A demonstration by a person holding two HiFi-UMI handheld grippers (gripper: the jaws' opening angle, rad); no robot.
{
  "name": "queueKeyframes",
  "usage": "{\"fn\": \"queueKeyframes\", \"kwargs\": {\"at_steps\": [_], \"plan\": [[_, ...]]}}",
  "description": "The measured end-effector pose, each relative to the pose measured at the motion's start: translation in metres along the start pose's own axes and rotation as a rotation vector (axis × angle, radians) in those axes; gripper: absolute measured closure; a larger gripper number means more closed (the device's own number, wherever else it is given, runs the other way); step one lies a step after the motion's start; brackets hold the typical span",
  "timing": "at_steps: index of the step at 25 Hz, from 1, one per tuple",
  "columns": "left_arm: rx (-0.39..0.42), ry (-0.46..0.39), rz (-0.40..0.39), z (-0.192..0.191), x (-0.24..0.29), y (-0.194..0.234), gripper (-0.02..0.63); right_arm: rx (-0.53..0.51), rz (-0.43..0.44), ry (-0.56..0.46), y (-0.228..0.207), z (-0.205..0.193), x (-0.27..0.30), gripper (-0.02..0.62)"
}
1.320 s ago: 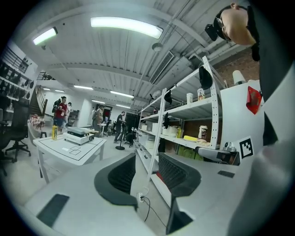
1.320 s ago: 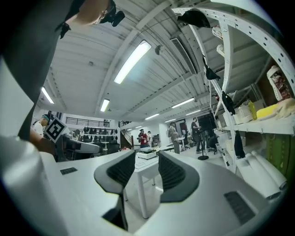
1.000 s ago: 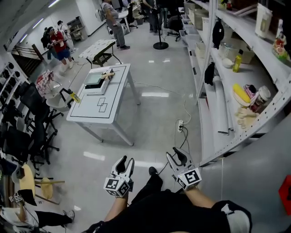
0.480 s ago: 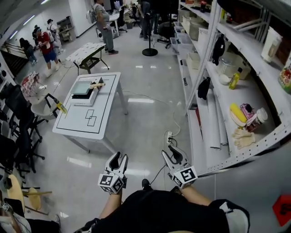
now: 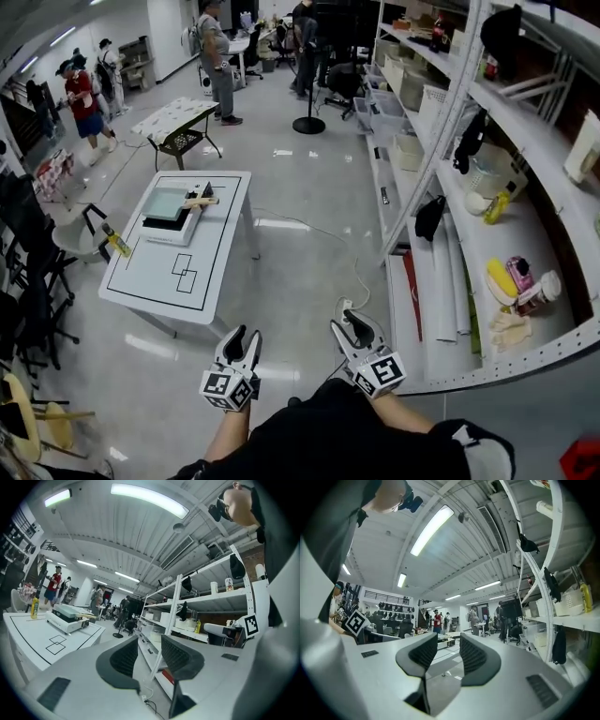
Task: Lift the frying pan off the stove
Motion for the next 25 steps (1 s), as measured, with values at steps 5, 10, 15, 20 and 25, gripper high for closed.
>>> {"fn": "queueKeyframes", "kwargs": {"at_steps": [5, 10, 15, 20, 25], "plan": [[-0.016, 0.015, 0.004, -0.005, 0.039, 0.016, 0.451, 0.0, -0.006, 0.01, -0.037, 0.0, 0.033, 0.443], [-0.018, 0.045, 0.06, -0.001, 0.082, 0.035, 0.451, 0.041, 0.042, 0.014, -0.074, -0.001, 0.085, 0.445], [-0.014, 0.051, 0.109, 0.014, 0.156, 0.053, 0.451, 0.048, 0.106, -0.001, -0.132, 0.016, 0.141, 0.445], [0.001, 0.023, 0.17, 0.038, 0.217, 0.064, 0.451, 0.046, 0.163, -0.013, -0.19, 0.036, 0.186, 0.445], [0.008, -0.005, 0.22, 0.046, 0.256, 0.081, 0.451, 0.03, 0.216, -0.025, -0.228, 0.038, 0.232, 0.445]]}}
Point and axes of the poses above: the fingertips, and each gripper's own axes: x forward along the fingers, y to its left, z out of its top, the point moved 2 cm from there along -x, backward along the fingers, and after that the axes turned 8 degrees about x, right-handed, at the moved point
